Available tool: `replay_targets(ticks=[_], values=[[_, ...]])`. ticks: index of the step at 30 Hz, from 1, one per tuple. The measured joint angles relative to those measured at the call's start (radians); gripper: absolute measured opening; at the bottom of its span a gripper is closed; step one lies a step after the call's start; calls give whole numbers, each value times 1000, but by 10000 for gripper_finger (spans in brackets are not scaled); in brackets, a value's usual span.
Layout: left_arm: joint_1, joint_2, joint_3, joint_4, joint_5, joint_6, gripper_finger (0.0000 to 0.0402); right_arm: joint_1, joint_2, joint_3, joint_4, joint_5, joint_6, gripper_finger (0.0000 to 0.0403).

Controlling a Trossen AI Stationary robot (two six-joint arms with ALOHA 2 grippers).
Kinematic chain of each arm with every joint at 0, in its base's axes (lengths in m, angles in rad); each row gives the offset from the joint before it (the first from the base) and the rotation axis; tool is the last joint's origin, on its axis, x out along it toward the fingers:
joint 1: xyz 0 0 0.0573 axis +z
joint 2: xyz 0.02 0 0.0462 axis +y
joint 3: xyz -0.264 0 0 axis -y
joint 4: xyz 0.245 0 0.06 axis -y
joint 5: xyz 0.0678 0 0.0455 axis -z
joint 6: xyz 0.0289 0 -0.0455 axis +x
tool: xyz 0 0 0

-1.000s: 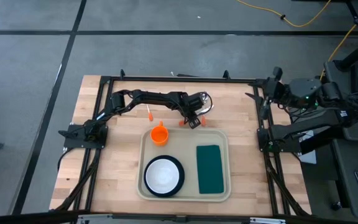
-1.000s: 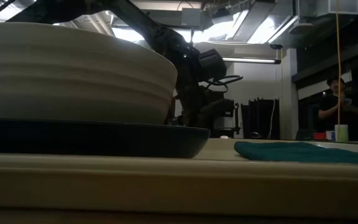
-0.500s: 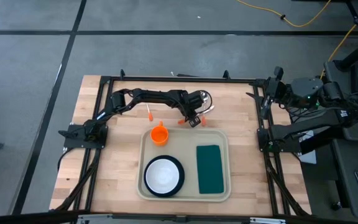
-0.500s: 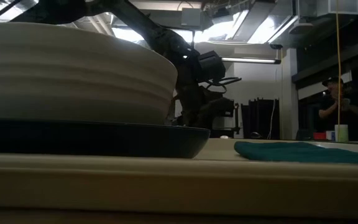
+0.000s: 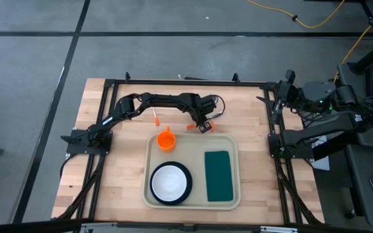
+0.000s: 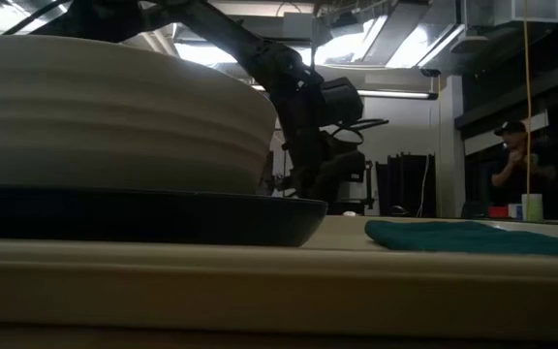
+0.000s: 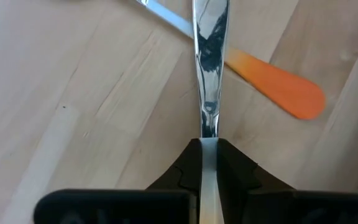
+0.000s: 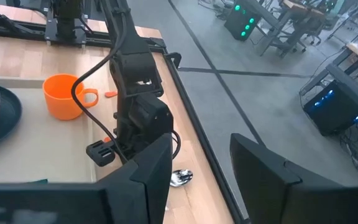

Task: Set up tray
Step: Put the orange table knife on top of the green table napkin

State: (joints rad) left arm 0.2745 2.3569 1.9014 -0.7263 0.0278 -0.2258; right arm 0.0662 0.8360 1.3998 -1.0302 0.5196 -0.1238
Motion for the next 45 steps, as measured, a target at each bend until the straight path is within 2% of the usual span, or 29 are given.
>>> replay_targets(ticks=[7, 15, 23, 30, 36, 39, 41, 45], values=[[-8, -2, 2, -9, -19, 0, 14, -1, 0, 0, -52, 2, 74, 166], [-24, -21, 27, -47, -62, -1, 14, -58, 7, 0, -68, 3, 202, 166], [-44, -26, 161, -152, -135, 30, 13, -113, 30, 0, -75, -19, 224, 166], [-63, -26, 311, -232, -143, 10, 13, -138, 43, 0, -113, -25, 225, 166], [-106, -31, 457, -326, -155, -104, 13, -143, 46, 0, -113, -24, 219, 166], [-146, -100, 424, -301, -166, -210, 13, -143, 44, 0, -115, -18, 184, 166], [-177, -150, 425, -292, -209, -295, 13, -143, 43, 0, -117, -18, 157, 166], [-257, -247, 425, -291, -374, -474, 13, -143, 43, 0, -117, -19, 105, 166]])
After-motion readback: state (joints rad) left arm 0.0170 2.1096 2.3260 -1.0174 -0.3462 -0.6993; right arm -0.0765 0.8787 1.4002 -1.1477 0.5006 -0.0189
